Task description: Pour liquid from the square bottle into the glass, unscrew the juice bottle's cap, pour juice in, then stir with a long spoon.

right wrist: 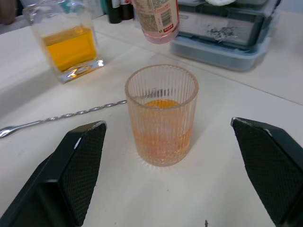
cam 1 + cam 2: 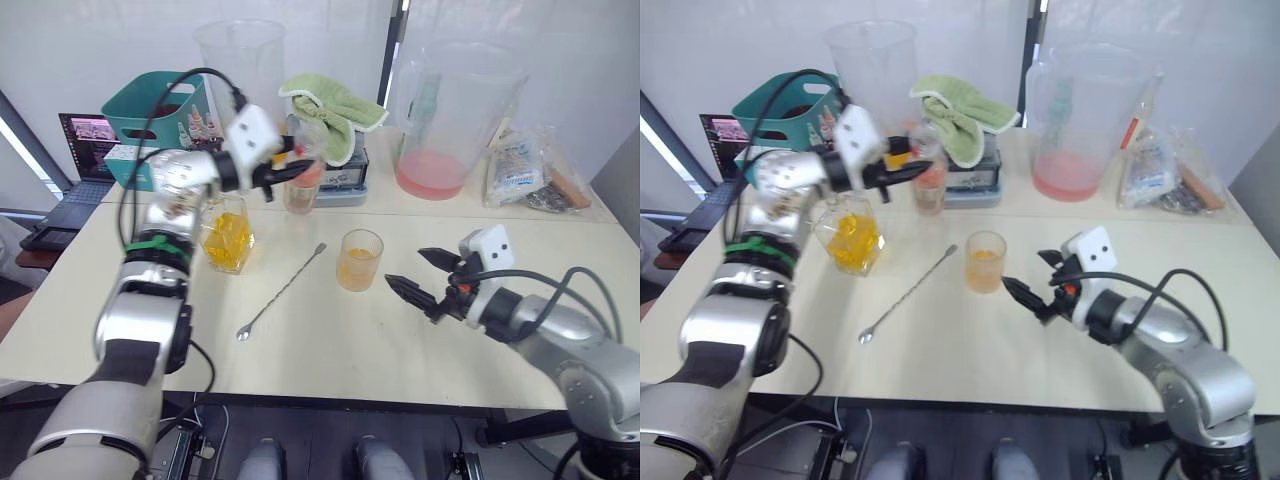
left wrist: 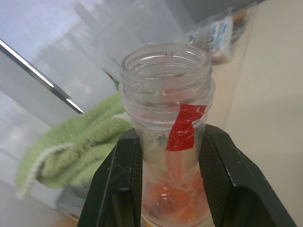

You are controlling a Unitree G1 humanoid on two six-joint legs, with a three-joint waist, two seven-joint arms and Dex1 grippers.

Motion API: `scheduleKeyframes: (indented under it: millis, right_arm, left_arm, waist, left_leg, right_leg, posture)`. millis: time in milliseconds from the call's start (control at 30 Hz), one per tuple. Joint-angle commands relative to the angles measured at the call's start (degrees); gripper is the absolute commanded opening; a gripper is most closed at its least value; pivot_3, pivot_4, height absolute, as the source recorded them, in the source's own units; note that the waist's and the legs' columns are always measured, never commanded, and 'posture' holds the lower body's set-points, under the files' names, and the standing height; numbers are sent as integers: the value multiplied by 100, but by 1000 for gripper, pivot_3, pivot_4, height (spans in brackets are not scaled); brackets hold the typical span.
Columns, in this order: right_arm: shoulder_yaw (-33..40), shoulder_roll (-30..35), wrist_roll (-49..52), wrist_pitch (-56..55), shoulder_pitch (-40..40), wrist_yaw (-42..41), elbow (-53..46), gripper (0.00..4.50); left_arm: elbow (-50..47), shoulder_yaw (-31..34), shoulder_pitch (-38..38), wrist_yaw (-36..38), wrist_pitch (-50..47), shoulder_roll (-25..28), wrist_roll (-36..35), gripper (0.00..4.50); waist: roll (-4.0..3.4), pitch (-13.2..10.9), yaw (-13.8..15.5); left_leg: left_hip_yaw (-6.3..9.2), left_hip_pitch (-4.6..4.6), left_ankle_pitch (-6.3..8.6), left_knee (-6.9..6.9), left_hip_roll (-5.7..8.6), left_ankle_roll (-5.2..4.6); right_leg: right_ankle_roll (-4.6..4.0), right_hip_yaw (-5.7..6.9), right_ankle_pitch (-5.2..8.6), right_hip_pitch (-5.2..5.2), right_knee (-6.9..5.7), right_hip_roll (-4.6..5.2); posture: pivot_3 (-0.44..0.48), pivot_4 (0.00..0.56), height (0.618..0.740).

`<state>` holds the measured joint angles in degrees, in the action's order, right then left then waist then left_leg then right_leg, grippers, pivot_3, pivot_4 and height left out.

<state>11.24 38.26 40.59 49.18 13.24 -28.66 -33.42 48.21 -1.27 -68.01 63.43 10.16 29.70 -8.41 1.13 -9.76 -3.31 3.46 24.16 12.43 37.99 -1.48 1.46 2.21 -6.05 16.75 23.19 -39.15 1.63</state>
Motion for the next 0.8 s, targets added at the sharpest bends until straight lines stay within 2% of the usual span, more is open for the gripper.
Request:
scheduleKeyframes:
  millis: [33, 167, 333, 433, 567, 667, 800]
  right_arm:
    - [78, 398, 301, -282, 222, -1079, 292, 4477]
    - [-140, 771, 366, -402, 605, -2084, 863, 4477]
    - [-525, 935, 126, -801, 859, -2830, 1208, 4477]
    - [-672, 933, 25, -1017, 926, -3090, 1261, 4477]
    - [-753, 904, -50, -1146, 921, -3217, 1259, 4477]
    - [-811, 870, -111, -1197, 920, -3239, 1265, 4477]
    - [-887, 779, -191, -1210, 932, -3228, 1237, 4477]
  left_arm:
    - [-1694, 517, 215, 622, -2095, 547, -1163, 1346]
    - [-2707, 1055, 804, 1079, -3691, 1413, -2030, 1346]
    - [-3269, 1651, 1878, 1404, -4467, 2398, -2457, 1346]
    - [-3265, 1944, 2491, 1540, -4499, 2915, -2454, 1346]
    - [-3068, 2095, 2883, 1590, -4320, 3272, -2364, 1346]
    - [-2666, 2068, 2795, 1452, -4019, 3344, -2181, 1346]
    - [-1692, 1773, 2111, 1029, -3170, 3121, -1658, 1346]
  waist:
    - [0, 0, -54]
    - [0, 0, -76]
    - [-1, 0, -84]
    - [-1, -1, -64]
    - [10, -5, 82]
    - [11, -5, 152]
    - [14, -5, 210]
  left_leg:
    - [5, 1, 0, 0, -4, 0]
    - [14, 2, 0, 6, -13, 0]
    - [13, -15, 0, 4, -27, 0]
    - [9, -23, 0, 3, -34, 0]
    - [10, -21, 0, 5, -31, 1]
    - [7, -21, 0, 9, -27, 1]
    - [3, -22, 0, 11, -30, 1]
  right_leg:
    - [0, 5, 0, 0, 0, -2]
    - [0, 16, 0, -2, -1, -7]
    - [-1, 20, 0, -5, -3, -18]
    - [-2, 28, 1, -5, -8, -19]
    - [-3, 36, 2, -9, -3, -12]
    - [-3, 38, 1, -11, 0, -6]
    - [-5, 46, 0, -9, 1, -7]
  posture:
    - [0, 150, 740]
    - [0, 150, 740]
    - [0, 150, 740]
    - [0, 150, 740]
    - [0, 150, 740]
    - [0, 150, 740]
    - [0, 150, 740]
